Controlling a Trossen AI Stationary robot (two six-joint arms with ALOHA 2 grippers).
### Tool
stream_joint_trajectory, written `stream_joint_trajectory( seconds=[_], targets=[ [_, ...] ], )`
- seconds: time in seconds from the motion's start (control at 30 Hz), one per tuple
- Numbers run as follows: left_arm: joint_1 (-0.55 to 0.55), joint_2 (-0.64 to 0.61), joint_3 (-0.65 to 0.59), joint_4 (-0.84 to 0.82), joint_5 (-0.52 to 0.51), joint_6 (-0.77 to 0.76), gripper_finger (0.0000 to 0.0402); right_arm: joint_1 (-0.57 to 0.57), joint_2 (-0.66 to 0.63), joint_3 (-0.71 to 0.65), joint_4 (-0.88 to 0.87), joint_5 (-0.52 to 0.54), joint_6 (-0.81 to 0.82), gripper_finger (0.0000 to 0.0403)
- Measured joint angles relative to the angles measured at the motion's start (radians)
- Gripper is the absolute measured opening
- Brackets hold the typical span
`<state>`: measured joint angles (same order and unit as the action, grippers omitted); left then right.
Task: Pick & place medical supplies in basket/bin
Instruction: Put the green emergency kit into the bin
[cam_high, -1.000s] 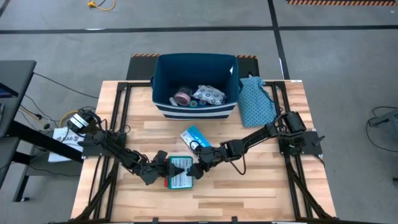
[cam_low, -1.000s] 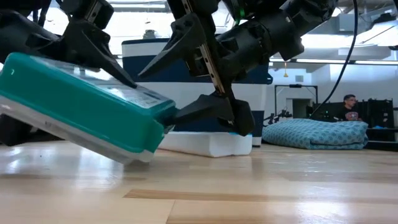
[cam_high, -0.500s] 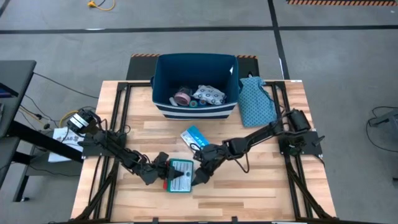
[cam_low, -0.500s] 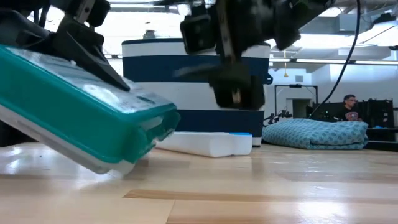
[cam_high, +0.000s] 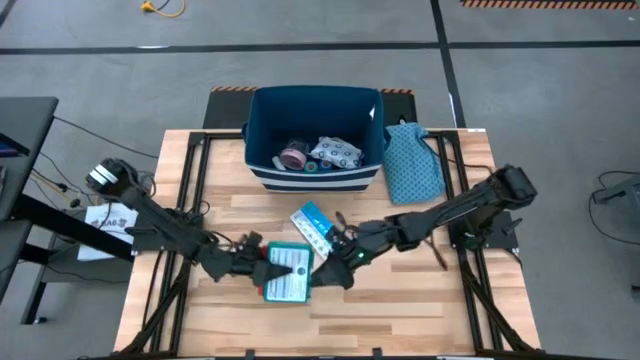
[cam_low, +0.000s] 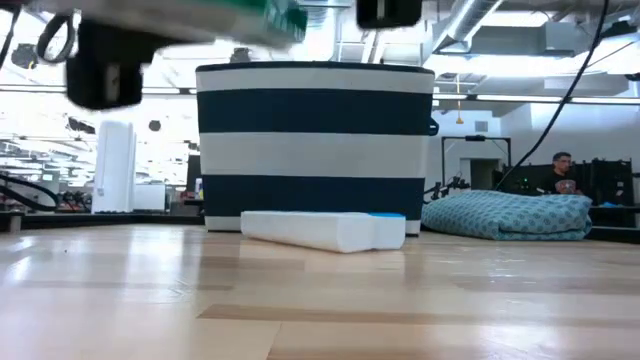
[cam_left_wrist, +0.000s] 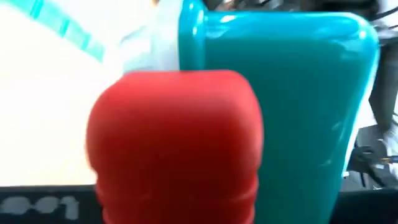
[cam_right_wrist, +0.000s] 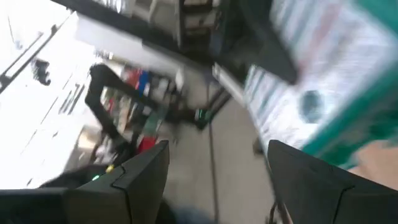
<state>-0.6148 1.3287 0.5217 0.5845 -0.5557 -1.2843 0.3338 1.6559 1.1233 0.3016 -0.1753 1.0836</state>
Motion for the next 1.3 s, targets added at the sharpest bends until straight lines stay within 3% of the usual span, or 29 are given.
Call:
stream_joint_trajectory(
  seconds=[0.27, 0.43, 0.57, 0.83, 0.97, 1.13, 1.3],
  targets=[
    [0.000, -0.269, 0.000, -0.028, -0.045, 0.268, 0.0185, 0.037, -0.125, 0.000, -0.035, 0.328, -0.250, 0.0266],
    [0.000, -0.411, 0.000, -0.029, -0.053, 0.397, 0.0184, 0.039, -0.174, 0.000, -0.045, 0.416, -0.424, 0.0266],
    [0.000, -0.500, 0.000, -0.053, -0.056, 0.490, 0.0184, 0.037, -0.197, 0.000, -0.066, 0.466, -0.467, 0.0266],
    [0.000, -0.580, 0.001, -0.129, -0.050, 0.718, 0.0184, 0.030, -0.199, -0.001, -0.095, 0.473, -0.493, 0.0266],
    [0.017, -0.579, 0.053, -0.224, -0.031, 0.762, 0.0184, 0.026, -0.200, -0.001, -0.136, 0.473, -0.492, 0.0266],
    [0.099, -0.560, 0.205, -0.462, 0.006, 0.791, 0.0184, -0.003, -0.221, 0.000, -0.211, 0.473, -0.454, 0.0266],
    [0.261, -0.540, 0.431, -0.773, 0.018, 0.827, 0.0184, -0.056, -0.263, -0.002, -0.360, 0.467, -0.461, 0.0266]
  ],
)
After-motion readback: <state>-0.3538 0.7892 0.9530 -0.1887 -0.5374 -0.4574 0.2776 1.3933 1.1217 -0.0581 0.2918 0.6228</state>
